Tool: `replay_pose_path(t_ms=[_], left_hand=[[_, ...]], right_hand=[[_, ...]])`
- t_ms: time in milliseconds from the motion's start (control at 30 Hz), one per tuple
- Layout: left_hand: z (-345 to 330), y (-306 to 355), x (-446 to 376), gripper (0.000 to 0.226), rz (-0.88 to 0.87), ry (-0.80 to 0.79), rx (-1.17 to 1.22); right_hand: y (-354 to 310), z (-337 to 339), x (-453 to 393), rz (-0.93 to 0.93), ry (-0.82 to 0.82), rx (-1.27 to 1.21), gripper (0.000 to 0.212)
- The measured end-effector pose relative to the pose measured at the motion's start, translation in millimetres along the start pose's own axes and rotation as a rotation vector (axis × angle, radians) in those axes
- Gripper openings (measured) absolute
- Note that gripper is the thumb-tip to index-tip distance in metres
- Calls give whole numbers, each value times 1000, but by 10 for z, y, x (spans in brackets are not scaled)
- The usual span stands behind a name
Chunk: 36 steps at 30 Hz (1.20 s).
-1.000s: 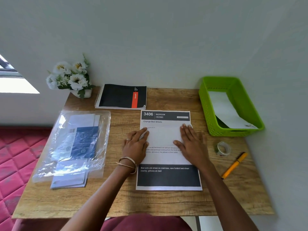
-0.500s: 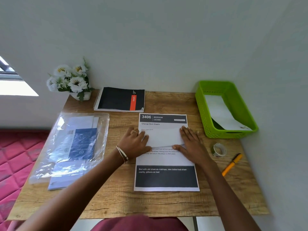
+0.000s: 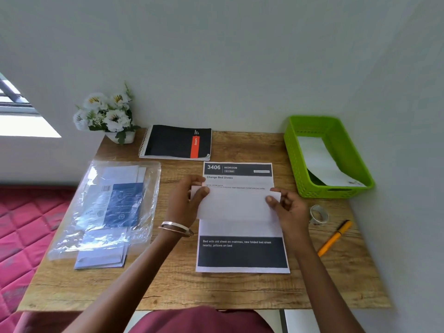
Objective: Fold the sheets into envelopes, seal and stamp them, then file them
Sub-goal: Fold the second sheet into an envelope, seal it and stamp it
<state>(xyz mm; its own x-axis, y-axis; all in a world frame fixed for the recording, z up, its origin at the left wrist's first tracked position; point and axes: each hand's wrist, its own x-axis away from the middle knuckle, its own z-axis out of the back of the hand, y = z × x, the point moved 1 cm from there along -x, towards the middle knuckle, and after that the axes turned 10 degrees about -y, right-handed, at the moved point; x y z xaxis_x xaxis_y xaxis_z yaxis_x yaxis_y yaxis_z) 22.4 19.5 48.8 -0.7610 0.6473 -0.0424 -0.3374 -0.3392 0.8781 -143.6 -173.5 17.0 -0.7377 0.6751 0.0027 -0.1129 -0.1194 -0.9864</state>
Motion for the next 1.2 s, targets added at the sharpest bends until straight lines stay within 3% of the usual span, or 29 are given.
replay_pose_path(t_ms=[67, 133, 233, 400, 533, 667, 833, 967, 1200], left_hand=[[-31, -119, 52, 48, 114, -87, 164], [-71, -225, 117, 64, 167, -180, 109], [-151, -283, 235, 59, 185, -223, -172], [-274, -337, 283, 50, 154, -220, -411], [-302, -376, 350, 46, 144, -230, -600], [-313, -424, 398, 47, 148, -272, -705], [-294, -460, 430, 48, 126, -252, -686], [-188, -467, 531, 54, 108, -211, -420], [338, -484, 871, 27, -92, 32, -323]], right_hand=[[37, -28, 39, -32, 36, 40, 21], [63, -73, 74, -83, 66, 109, 25], [83, -154, 90, -111, 84, 270, 35], [101, -300, 84, -6, 37, 660, 50], [150, -415, 221, 115, -63, 947, 39], [297, -394, 340, 130, -157, 1061, 46], [291, -345, 345, 147, -203, 1097, 47], [310, -375, 366, 141, -215, 1118, 48], [170, -653, 403, 220, -153, 971, 33]])
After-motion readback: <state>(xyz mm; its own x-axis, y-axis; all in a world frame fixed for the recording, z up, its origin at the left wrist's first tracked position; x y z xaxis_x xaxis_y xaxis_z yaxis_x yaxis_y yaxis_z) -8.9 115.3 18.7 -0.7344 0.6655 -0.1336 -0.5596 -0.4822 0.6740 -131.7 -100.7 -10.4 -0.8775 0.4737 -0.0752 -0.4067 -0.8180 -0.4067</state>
